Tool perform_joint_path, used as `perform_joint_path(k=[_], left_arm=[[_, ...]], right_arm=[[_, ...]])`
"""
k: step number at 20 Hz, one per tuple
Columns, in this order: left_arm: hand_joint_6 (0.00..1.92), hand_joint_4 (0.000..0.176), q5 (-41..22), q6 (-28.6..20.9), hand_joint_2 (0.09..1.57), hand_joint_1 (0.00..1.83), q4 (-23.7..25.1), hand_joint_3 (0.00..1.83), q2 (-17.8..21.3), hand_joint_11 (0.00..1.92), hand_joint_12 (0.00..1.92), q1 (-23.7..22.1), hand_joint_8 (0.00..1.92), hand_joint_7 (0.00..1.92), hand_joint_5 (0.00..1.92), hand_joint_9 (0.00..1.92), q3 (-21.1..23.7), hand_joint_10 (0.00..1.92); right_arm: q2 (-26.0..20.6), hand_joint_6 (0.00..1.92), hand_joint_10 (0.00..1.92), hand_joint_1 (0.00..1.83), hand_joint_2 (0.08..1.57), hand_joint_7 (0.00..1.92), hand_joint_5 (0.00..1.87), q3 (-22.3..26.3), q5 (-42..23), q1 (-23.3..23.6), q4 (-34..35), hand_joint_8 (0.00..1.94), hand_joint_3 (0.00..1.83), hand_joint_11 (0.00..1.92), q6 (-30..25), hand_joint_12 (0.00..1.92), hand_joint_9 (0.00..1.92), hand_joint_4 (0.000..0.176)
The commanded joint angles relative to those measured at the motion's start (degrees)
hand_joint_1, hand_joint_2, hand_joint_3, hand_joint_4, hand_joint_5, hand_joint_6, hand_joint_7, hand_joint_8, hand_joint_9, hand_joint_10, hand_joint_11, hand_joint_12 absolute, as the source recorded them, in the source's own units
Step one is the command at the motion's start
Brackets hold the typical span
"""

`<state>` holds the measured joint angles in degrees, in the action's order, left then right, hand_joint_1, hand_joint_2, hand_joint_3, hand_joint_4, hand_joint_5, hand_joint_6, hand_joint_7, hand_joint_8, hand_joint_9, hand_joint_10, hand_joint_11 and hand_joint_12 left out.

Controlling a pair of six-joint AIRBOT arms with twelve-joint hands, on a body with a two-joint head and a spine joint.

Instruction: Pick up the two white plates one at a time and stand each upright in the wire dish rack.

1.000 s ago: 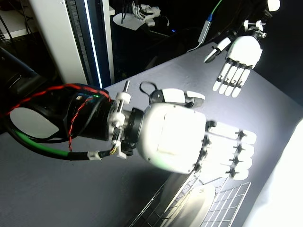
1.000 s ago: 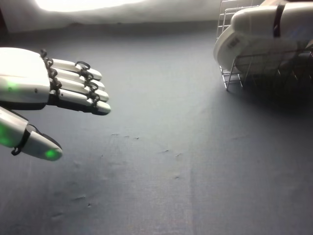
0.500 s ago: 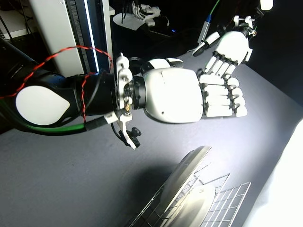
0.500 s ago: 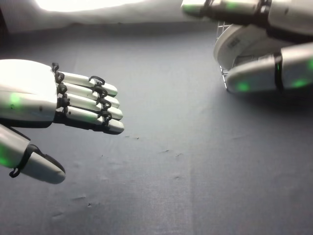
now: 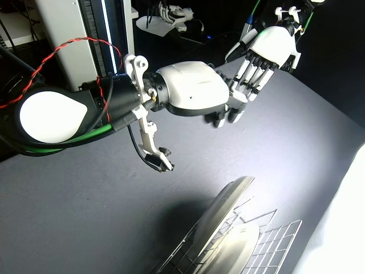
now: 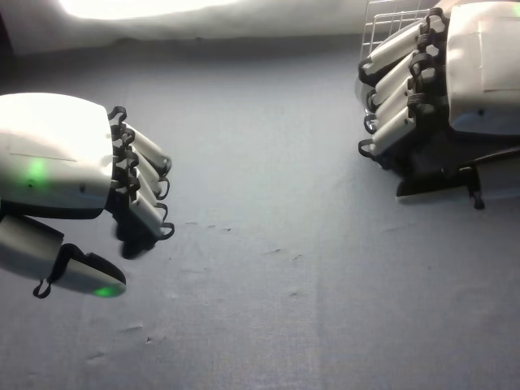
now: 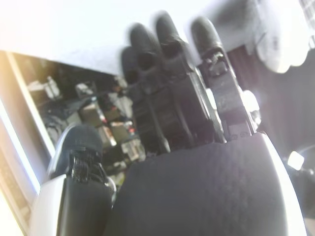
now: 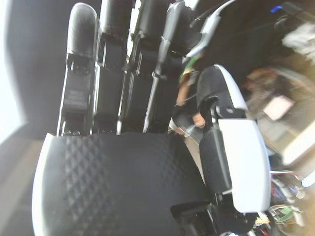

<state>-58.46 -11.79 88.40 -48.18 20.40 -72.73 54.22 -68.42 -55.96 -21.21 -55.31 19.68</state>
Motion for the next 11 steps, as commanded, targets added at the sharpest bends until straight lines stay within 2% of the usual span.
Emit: perform_joint_path(k=[1, 2, 3, 4, 5, 6, 7, 9, 11], left_arm=[[1.90, 0.000, -1.9, 0.0, 1.36, 0.33, -4.4, 0.00, 0.7, 0.91, 1.92, -0.6, 1.91, 1.06, 0.92, 0.97, -0.2, 1.92], [1.92, 0.000, -1.9, 0.0, 1.38, 0.34, -4.5, 0.00, 0.7, 1.34, 1.92, -0.6, 1.92, 1.39, 1.26, 1.38, -0.3, 1.92], [1.92, 0.000, -1.9, 0.0, 1.38, 0.34, -4.6, 0.00, 0.7, 1.34, 1.92, -0.6, 1.92, 1.39, 1.26, 1.38, -0.3, 1.92], [1.92, 0.000, -1.9, 0.0, 1.40, 0.50, -4.6, 0.00, 0.7, 1.67, 1.92, -0.6, 1.92, 1.63, 1.53, 1.67, -0.4, 1.92], [1.92, 0.000, -2.1, 0.0, 1.41, 0.69, -4.6, 0.00, 0.7, 1.72, 1.92, -0.6, 1.92, 1.64, 1.56, 1.68, -0.7, 1.92], [1.92, 0.000, -2.2, 0.0, 1.41, 0.69, -4.6, 0.00, 0.7, 1.72, 1.92, -0.6, 1.92, 1.64, 1.56, 1.68, -1.0, 1.92], [1.92, 0.000, -2.3, 0.0, 1.35, 1.03, -4.6, 0.00, 0.7, 1.71, 1.92, -0.4, 1.92, 1.61, 1.55, 1.66, -1.3, 1.92], [1.92, 0.000, -2.6, 0.0, 1.34, 1.15, -4.6, 0.00, 0.7, 1.71, 1.92, -0.3, 1.92, 1.57, 1.52, 1.63, -1.7, 1.92], [1.92, 0.008, -2.8, 0.0, 1.32, 1.16, -4.7, 0.00, 0.7, 1.66, 1.92, -0.3, 1.92, 1.55, 1.50, 1.60, -1.7, 1.92]], right_arm=[[-0.4, 1.91, 1.92, 0.58, 1.29, 1.13, 1.02, 0.0, -6.1, 1.1, 3.0, 1.93, 0.00, 1.30, 0.5, 1.92, 1.25, 0.000], [-0.5, 1.92, 1.92, 0.51, 1.36, 1.21, 1.11, 0.0, -6.9, 1.1, 1.9, 1.94, 0.02, 1.72, 0.8, 1.92, 1.44, 0.000], [-0.5, 1.92, 1.92, 0.51, 1.36, 1.21, 1.11, 0.0, -7.2, 1.1, 1.6, 1.94, 0.02, 1.72, 1.1, 1.92, 1.44, 0.000], [-0.6, 1.92, 1.92, 0.52, 1.43, 1.38, 1.29, 0.0, -7.5, 1.1, 1.5, 1.94, 0.01, 1.72, 1.3, 1.92, 1.53, 0.000], [-0.6, 1.92, 1.92, 0.61, 1.44, 1.45, 1.36, 0.1, -8.2, 1.1, 1.4, 1.94, 0.01, 1.72, 1.6, 1.92, 1.56, 0.000], [-0.9, 1.92, 1.92, 0.61, 1.44, 1.45, 1.36, 0.4, -8.6, 1.1, 1.3, 1.94, 0.01, 1.72, 1.8, 1.92, 1.56, 0.000], [-1.4, 1.92, 1.92, 0.89, 1.41, 1.54, 1.43, 0.9, -8.7, 1.1, 1.3, 1.94, 0.00, 1.76, 1.9, 1.92, 1.62, 0.000], [-3.1, 1.92, 1.92, 1.02, 1.40, 1.59, 1.47, 3.2, -8.6, 1.7, 1.3, 1.94, 0.00, 1.80, 2.1, 1.92, 1.66, 0.000], [-4.7, 1.92, 1.92, 1.03, 1.39, 1.60, 1.48, 5.7, -7.8, 2.6, 1.2, 1.94, 0.00, 1.82, 2.3, 1.92, 1.68, 0.000]])
